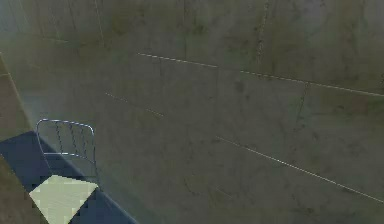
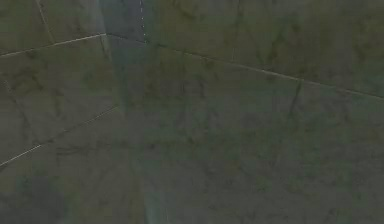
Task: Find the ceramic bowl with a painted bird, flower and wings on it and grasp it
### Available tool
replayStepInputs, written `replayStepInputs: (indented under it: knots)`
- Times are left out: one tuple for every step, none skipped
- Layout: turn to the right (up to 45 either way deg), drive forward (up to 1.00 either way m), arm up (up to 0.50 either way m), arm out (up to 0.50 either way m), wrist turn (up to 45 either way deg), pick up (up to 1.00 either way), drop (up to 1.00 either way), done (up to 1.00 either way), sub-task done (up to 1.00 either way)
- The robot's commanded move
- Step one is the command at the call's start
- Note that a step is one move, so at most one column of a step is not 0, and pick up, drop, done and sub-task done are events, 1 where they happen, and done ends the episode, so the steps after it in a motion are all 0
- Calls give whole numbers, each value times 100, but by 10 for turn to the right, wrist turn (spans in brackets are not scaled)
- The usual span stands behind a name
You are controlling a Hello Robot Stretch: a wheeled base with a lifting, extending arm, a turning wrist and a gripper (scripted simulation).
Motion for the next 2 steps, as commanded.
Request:
replayStepInputs:
  knots:
    - [0,20,0,0,0,0,0,0,0]
    - [-330,0,0,0,0,0,0,0,0]
